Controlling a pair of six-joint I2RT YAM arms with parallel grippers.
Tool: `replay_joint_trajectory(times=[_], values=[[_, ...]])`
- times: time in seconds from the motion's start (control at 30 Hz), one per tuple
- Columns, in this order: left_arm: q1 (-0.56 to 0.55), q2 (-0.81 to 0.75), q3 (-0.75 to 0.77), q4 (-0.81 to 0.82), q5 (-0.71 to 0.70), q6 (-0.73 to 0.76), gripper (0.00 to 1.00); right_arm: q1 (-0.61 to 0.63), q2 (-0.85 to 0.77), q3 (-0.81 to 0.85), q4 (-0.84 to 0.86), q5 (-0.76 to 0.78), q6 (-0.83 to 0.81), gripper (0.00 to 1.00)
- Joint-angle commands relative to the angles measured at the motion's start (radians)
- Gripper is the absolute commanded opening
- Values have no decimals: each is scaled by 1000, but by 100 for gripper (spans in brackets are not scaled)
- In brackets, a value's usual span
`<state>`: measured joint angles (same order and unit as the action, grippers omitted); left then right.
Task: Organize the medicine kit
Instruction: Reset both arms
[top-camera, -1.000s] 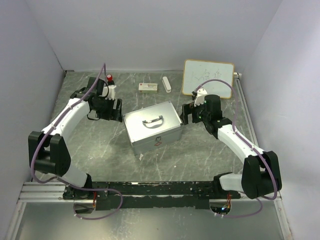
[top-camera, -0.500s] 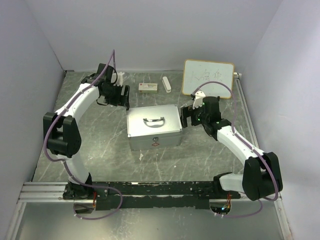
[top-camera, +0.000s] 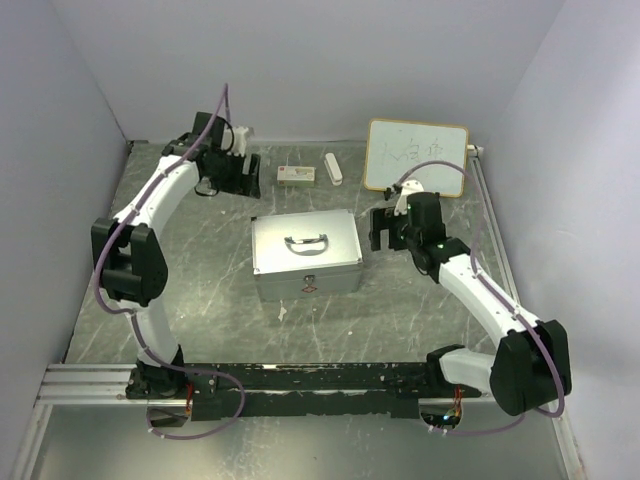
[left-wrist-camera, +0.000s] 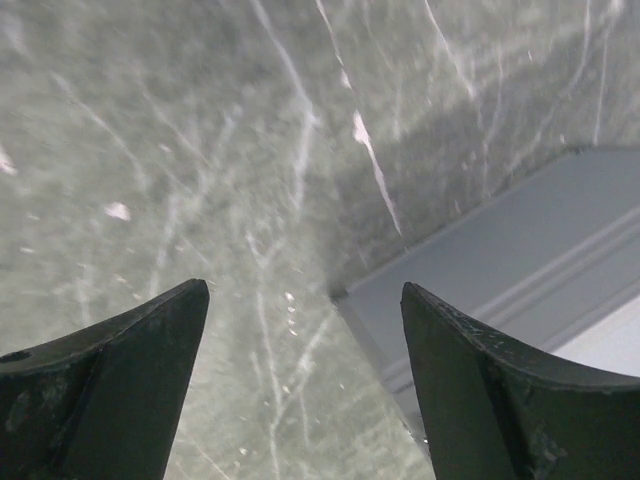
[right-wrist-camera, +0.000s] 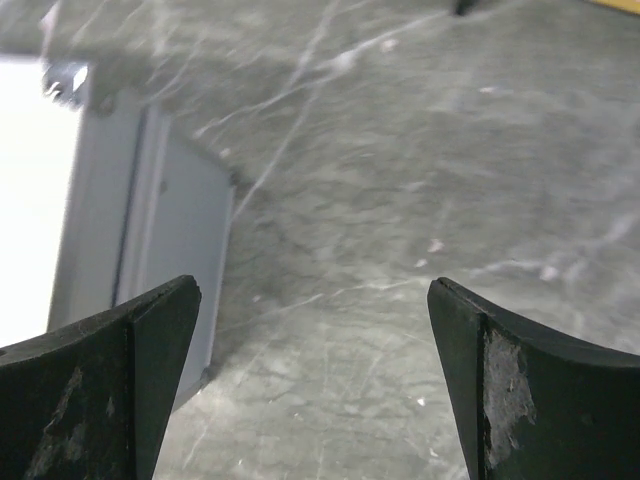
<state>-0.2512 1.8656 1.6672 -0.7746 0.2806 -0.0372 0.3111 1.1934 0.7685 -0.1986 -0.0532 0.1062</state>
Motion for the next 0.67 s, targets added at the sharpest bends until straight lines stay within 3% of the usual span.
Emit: replay_joint_trajectory(times=[0.0, 0.03, 0.2, 0.43, 0.63], values=[[57, -2, 100, 57, -45, 23, 94, -3, 25, 116, -116, 308, 126, 100], [65, -22, 88, 95, -56, 27, 100, -7, 39, 134, -124, 339, 141, 100], [104, -125, -64, 375, -111, 57, 99, -64, 33, 109, -28, 354, 165, 100], [190, -237, -302, 677, -152, -31, 99, -144, 85, 127, 48, 376, 225, 100], [191, -305, -463, 819, -157, -37, 99, -170, 129, 122, 83, 378, 237, 100]])
